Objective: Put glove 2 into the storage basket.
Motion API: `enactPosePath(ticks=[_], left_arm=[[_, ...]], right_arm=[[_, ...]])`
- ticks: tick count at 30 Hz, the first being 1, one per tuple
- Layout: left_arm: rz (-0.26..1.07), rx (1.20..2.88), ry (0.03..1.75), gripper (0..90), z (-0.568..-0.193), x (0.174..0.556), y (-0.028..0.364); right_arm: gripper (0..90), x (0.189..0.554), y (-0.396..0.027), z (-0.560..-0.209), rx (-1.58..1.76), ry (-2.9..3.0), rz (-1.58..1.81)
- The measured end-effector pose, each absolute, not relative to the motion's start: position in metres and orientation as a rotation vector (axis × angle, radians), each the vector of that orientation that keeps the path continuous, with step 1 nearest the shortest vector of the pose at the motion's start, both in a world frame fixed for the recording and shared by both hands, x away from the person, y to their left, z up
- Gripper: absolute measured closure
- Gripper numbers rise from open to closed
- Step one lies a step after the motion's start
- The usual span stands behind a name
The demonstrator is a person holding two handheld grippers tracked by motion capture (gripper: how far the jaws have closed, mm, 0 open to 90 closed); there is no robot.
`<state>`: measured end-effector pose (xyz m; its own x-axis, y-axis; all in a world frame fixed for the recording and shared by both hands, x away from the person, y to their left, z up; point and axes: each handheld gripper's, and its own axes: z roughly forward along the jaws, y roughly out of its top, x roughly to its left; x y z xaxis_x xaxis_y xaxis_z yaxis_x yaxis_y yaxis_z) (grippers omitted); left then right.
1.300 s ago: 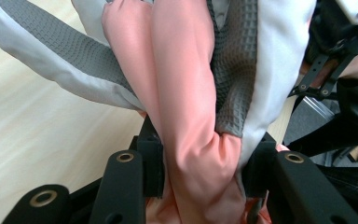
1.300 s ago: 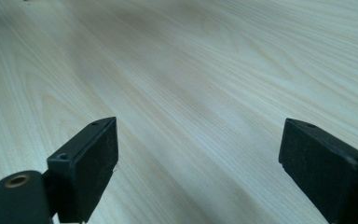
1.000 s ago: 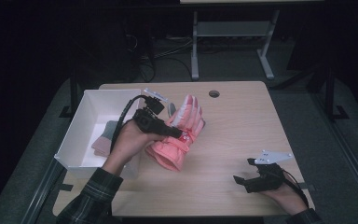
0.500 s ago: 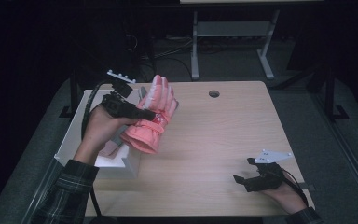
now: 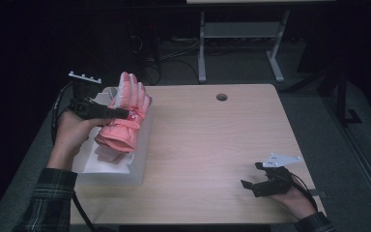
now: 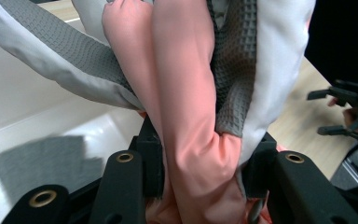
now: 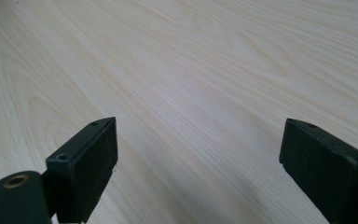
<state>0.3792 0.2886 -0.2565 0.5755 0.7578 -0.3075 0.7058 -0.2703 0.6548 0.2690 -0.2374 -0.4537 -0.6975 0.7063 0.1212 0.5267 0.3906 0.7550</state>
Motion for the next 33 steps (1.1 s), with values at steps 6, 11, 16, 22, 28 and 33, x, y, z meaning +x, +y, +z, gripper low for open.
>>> enactPosePath(ticks=[6,11,16,22,28,33], left_arm=[[0.114,2.019,1.248,59.2,-0.271,0.385,0.307],[0.115,2.038,1.3,58.6,-0.292,0.394,0.313],[0.087,2.055,1.342,58.5,-0.318,0.402,0.315],[0.065,2.082,1.369,58.2,-0.342,0.409,0.313],[0.016,2.104,1.371,58.0,-0.365,0.415,0.31],[-0.031,2.118,1.371,57.4,-0.382,0.421,0.306]], right_arm=[[11.1,0.269,-0.237,-0.454,1.098,2.43,1.193],[11.3,0.269,-0.237,-0.454,1.101,2.43,1.193],[11.4,0.269,-0.237,-0.454,1.098,2.431,1.194],[11.6,0.269,-0.238,-0.455,1.092,2.43,1.194],[11.7,0.268,-0.239,-0.454,1.105,2.429,1.189],[11.7,0.27,-0.24,-0.455,1.098,2.427,1.203]])
